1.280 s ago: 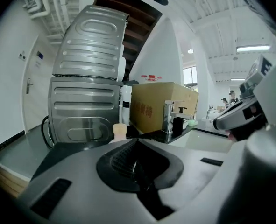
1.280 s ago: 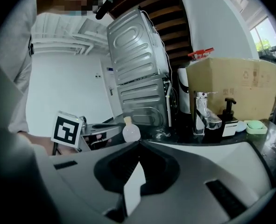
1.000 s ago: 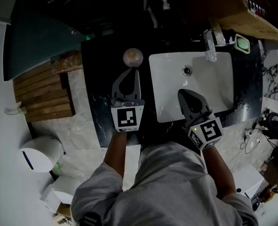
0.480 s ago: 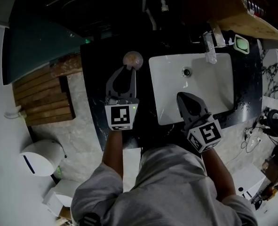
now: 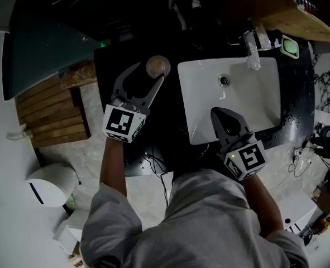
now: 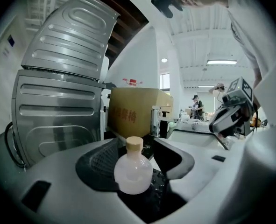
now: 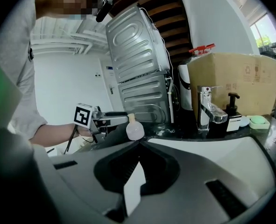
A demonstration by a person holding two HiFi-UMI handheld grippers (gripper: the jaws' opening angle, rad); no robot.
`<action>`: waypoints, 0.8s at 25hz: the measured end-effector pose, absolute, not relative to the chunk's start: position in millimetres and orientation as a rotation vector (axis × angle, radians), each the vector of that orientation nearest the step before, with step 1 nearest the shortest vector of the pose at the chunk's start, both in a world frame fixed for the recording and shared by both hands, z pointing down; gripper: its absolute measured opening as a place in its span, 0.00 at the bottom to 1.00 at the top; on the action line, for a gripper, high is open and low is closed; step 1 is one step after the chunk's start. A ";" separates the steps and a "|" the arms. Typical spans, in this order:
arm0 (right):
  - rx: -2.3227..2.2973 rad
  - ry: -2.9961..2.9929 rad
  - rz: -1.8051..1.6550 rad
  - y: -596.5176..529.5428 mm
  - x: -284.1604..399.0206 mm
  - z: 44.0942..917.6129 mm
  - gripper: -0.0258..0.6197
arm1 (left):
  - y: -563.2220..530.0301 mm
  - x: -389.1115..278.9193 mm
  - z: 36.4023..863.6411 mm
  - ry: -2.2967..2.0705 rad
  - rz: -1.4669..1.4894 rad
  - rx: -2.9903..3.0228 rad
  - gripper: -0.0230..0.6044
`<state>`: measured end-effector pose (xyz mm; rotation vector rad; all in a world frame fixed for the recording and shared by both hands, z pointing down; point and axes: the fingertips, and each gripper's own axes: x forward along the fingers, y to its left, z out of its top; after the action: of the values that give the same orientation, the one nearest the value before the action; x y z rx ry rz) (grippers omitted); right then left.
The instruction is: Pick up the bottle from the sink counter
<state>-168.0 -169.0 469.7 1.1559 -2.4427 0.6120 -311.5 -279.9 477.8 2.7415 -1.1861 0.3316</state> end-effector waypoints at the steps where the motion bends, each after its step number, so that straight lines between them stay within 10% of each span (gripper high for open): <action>1: 1.148 -2.446 0.609 -169.0 -168.6 469.2 0.05 | -280.5 -308.6 480.6 -1.185 0.334 2.743 0.38; 20: 1.180 -2.412 0.654 -178.1 -158.7 473.1 0.05 | -302.6 -284.7 499.6 -1.206 0.340 2.756 0.43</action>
<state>-158.7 -178.1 473.1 1.1796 -2.4123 0.6537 -284.7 -302.6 499.6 2.7564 -1.2063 0.3397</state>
